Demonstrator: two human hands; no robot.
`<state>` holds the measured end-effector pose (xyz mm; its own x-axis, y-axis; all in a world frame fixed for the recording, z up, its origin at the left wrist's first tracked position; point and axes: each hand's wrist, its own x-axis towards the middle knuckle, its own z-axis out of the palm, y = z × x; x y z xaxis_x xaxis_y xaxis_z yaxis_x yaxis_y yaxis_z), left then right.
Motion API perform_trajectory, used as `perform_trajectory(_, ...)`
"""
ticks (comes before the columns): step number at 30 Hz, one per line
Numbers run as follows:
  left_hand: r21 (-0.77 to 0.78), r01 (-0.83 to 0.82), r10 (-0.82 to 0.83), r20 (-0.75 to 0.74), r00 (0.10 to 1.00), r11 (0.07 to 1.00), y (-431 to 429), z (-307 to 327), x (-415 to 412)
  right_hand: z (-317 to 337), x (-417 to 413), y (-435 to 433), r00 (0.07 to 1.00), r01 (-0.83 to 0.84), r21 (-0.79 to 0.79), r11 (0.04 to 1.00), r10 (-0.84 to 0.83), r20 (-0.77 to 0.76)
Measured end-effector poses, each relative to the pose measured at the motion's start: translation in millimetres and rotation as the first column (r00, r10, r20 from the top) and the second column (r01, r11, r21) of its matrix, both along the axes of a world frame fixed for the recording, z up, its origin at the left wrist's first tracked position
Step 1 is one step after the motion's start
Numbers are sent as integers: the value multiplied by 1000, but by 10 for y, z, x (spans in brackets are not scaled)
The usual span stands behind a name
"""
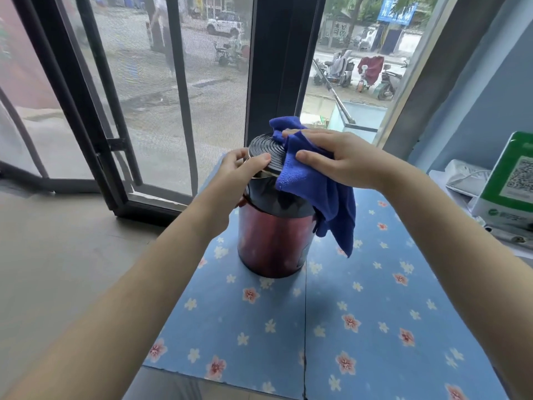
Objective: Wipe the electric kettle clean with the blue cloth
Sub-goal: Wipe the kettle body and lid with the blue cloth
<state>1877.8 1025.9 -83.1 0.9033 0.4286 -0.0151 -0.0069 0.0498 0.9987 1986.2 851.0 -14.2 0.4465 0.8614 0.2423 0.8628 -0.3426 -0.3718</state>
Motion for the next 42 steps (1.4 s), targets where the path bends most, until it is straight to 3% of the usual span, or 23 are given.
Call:
perform_trajectory(9,-29,-8,8,14,1000,1000,-21,-33,23,65,133,251,992,110,-37,993,-107,69)
perform_trajectory(16,17,37,-36,-24,999,999,-38,-33,18,-240,-91,-87,998,56,342,938,-52,-21)
perform_trajectory(25,5,73,-73,-18,997,997,-16,-30,-21,-886,-292,-593,957,219,626,748,-291,12)
perform_trajectory(30,-12,51,-51,14,999,999,-69,-104,15,-1555,-262,-1040,908,364,426,828,-418,38)
perform_trajectory(35,-38,14,-12,58,998,999,-137,-167,21,-1901,-340,-1184,894,437,46,898,-428,-132)
perform_trajectory(38,-24,1,0,73,997,1000,-162,-197,1,-2059,-389,-1217,883,439,-193,878,-461,-86)
perform_trajectory(42,26,5,-8,127,992,1000,-187,-281,-1,-2174,-370,-1238,871,480,-226,848,-492,5)
